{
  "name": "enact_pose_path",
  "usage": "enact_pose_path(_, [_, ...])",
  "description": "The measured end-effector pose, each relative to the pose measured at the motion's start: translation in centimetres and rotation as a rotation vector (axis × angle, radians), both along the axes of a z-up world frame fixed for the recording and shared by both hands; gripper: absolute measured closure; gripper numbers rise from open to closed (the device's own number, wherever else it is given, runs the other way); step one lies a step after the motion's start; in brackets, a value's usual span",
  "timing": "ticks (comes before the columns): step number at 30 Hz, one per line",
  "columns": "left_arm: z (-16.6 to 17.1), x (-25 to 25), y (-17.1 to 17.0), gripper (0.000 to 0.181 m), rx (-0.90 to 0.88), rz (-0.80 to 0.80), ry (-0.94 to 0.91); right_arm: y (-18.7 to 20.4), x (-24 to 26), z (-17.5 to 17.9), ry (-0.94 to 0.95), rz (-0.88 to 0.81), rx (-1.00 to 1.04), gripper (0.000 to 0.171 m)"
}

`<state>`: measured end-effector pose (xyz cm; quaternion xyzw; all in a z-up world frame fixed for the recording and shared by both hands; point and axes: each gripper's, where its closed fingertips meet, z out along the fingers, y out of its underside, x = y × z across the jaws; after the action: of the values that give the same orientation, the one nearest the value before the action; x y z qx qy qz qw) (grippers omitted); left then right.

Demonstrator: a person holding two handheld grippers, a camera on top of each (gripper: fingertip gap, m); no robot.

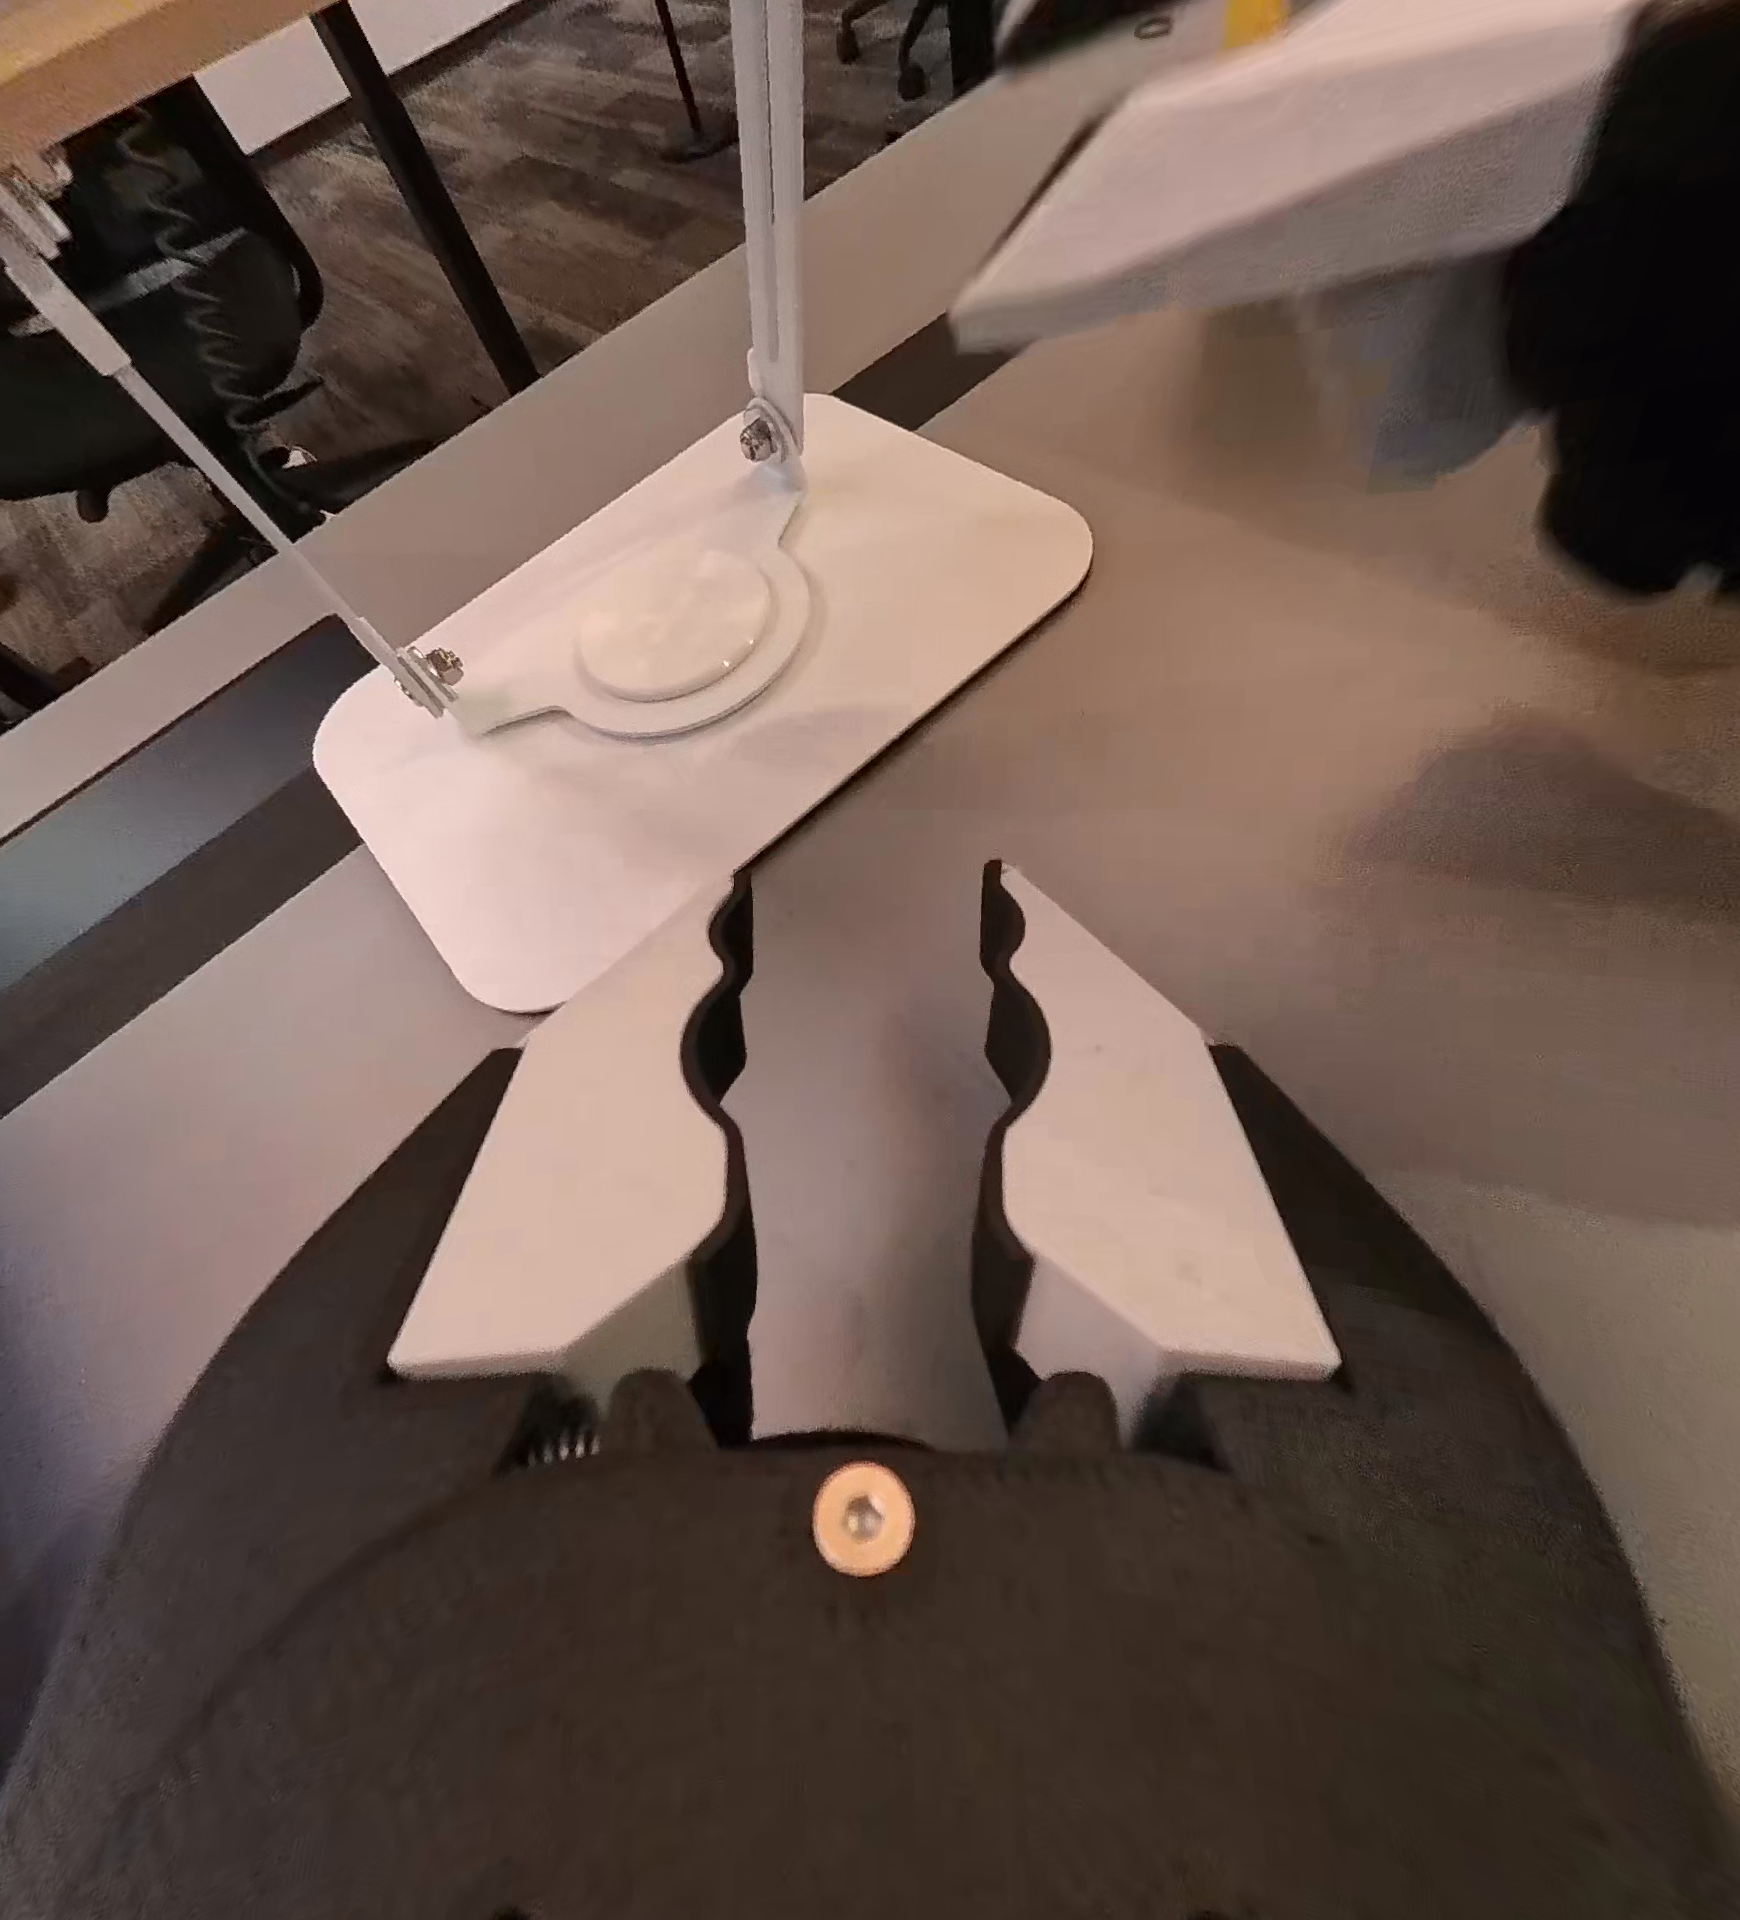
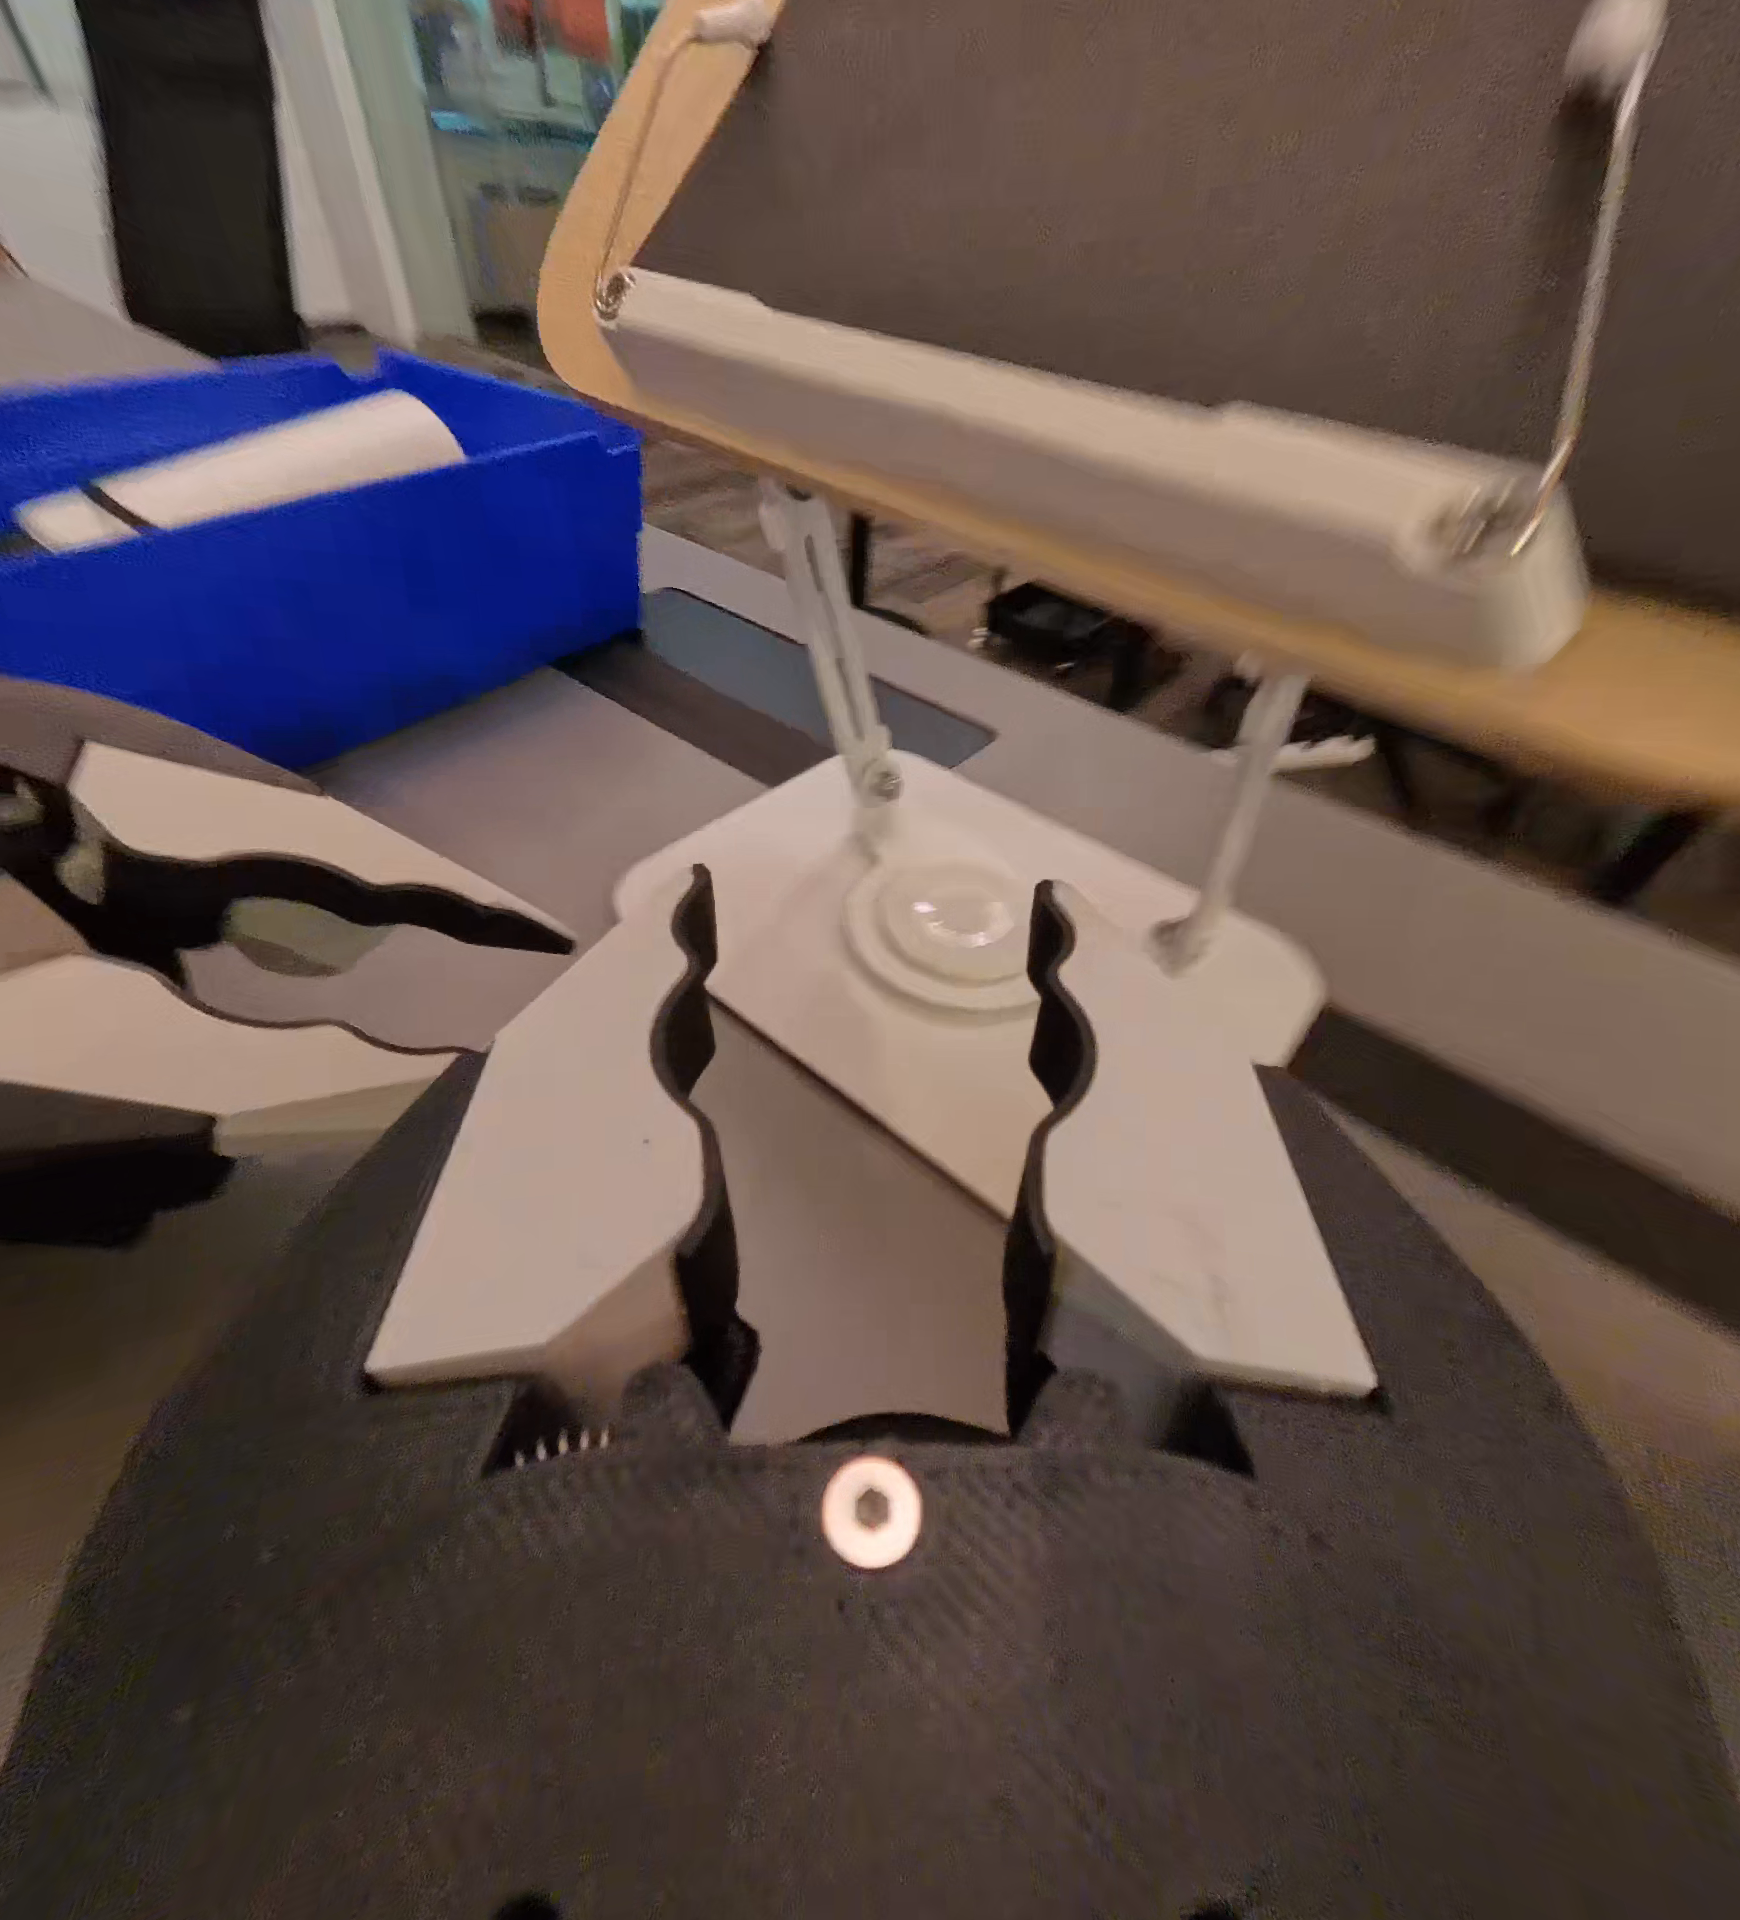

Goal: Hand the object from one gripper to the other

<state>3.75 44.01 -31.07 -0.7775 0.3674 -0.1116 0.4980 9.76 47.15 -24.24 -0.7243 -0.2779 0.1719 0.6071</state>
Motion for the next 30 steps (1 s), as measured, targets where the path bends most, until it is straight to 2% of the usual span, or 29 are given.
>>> enact_pose_path(2, [0.0, 0.1, 0.0, 0.139, 0.002, -0.003, 0.000, 0.0, -0.7, -1.5, 0.097, 0.027, -0.073, 0.112])
enact_pose_path(4, [0.1, 0.1, 0.0, 0.139, 0.005, -0.004, -0.010, -0.2, -0.9, -3.1, 0.037, 0.028, -0.059, 0.112])
enact_pose_path(6, [0.6, 0.1, 0.0, 0.139, 0.010, -0.004, -0.028, -0.7, -1.1, -2.5, 0.028, 0.052, -0.003, 0.115])
enact_pose_path(13, [5.9, -1.4, -0.3, 0.141, 0.141, -0.005, -0.065, -1.1, -1.6, -3.1, -0.041, 0.091, 0.016, 0.118])
enact_pose_path(16, [9.3, -4.5, -0.3, 0.140, 0.215, 0.022, -0.054, -1.4, -1.9, -3.3, -0.062, 0.110, 0.021, 0.118])
enact_pose_path(21, [12.5, -14.3, 0.2, 0.144, 0.271, 0.139, 0.102, -1.5, -2.2, -3.5, -0.084, 0.125, 0.020, 0.120])
enact_pose_path(24, [12.5, -20.1, 0.5, 0.150, 0.251, 0.163, 0.243, -1.5, -2.3, -3.6, -0.086, 0.129, 0.018, 0.120])
enact_pose_path(27, [10.3, -24.7, 1.0, 0.146, 0.142, 0.172, 0.383, -1.7, -2.4, -3.7, -0.099, 0.141, 0.018, 0.121])
enact_pose_path(30, [7.8, -26.8, 1.3, 0.146, 0.077, 0.134, 0.479, -1.9, -2.7, -3.9, -0.126, 0.152, 0.024, 0.121])
